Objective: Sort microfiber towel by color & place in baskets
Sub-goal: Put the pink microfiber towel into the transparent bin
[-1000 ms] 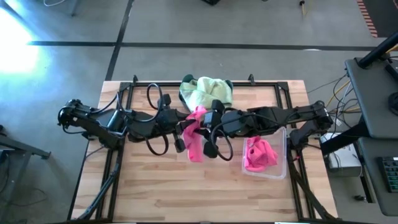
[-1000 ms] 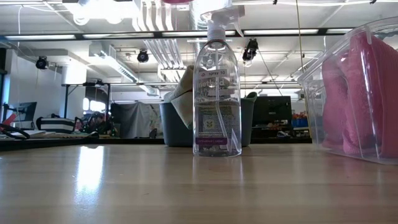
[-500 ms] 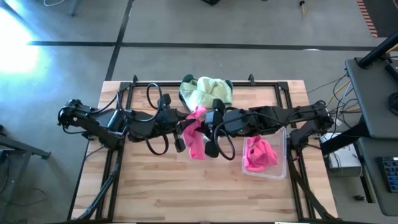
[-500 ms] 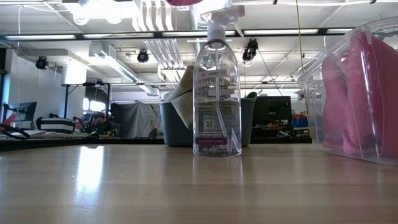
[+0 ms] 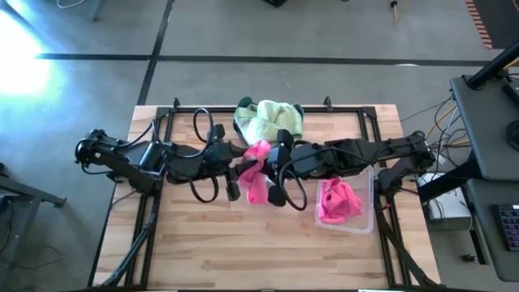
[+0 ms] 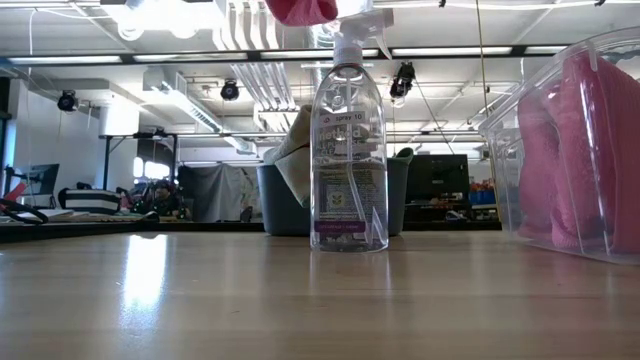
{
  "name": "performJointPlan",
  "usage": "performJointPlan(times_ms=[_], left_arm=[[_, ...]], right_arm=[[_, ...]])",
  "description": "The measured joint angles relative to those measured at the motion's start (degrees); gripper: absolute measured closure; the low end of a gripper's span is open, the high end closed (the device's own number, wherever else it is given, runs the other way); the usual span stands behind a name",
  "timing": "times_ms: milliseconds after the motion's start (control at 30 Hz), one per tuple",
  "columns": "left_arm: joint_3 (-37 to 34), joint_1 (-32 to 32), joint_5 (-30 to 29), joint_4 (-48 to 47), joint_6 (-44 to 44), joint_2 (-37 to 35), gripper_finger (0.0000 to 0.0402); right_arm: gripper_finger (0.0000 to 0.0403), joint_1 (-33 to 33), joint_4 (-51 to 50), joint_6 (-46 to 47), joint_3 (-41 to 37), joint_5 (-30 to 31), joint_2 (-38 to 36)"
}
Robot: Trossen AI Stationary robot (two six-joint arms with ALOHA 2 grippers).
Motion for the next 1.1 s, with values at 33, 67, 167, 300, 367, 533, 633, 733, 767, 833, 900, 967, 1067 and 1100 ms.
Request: performJointPlan(times_ms=[33,67,167,300,367,533,633,733,767,833,900,967,1067,1100], left_arm=[[0.0,0.0,0.0,-0.4,0.0,-0.2,0.0298],[0.0,0.0,0.0,-0.8,0.1,-0.4,0.0288],[0.0,0.0,0.0,-2.1,0.1,-1.5,0.0263],[0.0,0.0,0.0,-2.8,0.0,-3.4,0.0242],[0.0,0.0,-0.1,-3.5,-0.4,-4.3,0.0238],[0.0,0.0,-0.1,-10.2,-3.7,-6.0,0.0237],[0.0,0.0,-0.1,-16.0,-7.3,-6.4,0.0237],[0.0,0.0,-1.8,-21.4,-12.2,-6.5,0.0237],[0.0,0.0,-3.3,-22.9,-14.5,-6.5,0.0237],[0.0,0.0,-6.8,-25.0,-19.7,-6.4,0.0237],[0.0,0.0,-8.7,-26.6,-21.6,-6.5,0.0237],[0.0,0.0,-9.1,-27.4,-21.8,-6.5,0.0237],[0.0,0.0,-9.1,-27.7,-21.8,-6.5,0.0237],[0.0,0.0,-9.1,-28.1,-21.8,-6.5,0.0237]], right_arm=[[0.0393,0.0,-0.1,0.0,0.0,0.0,0.0],[0.0393,0.0,-0.2,0.0,0.0,0.0,-0.2],[0.0393,0.0,-1.0,-0.1,0.0,0.1,-0.7],[0.0393,0.0,-6.9,0.8,2.5,3.3,-1.0],[0.0393,0.0,-10.9,1.6,4.2,6.3,-1.0],[0.0393,0.0,-18.7,3.0,7.8,11.6,-1.1],[0.0393,0.0,-22.9,3.2,10.2,14.3,-1.1],[0.0393,0.0,-30.1,6.2,13.4,18.2,-1.1],[0.0393,0.0,-33.0,7.7,14.5,19.5,-1.1],[0.0394,0.0,-39.4,11.5,16.8,21.9,-1.1],[0.0394,0.0,-46.4,16.3,19.2,23.0,-1.1],[0.0394,0.0,-53.2,21.5,21.5,23.1,-1.1],[0.0394,0.1,-53.8,24.6,21.8,21.2,-2.3],[0.0394,0.4,-53.9,24.7,21.7,19.7,-2.7]])
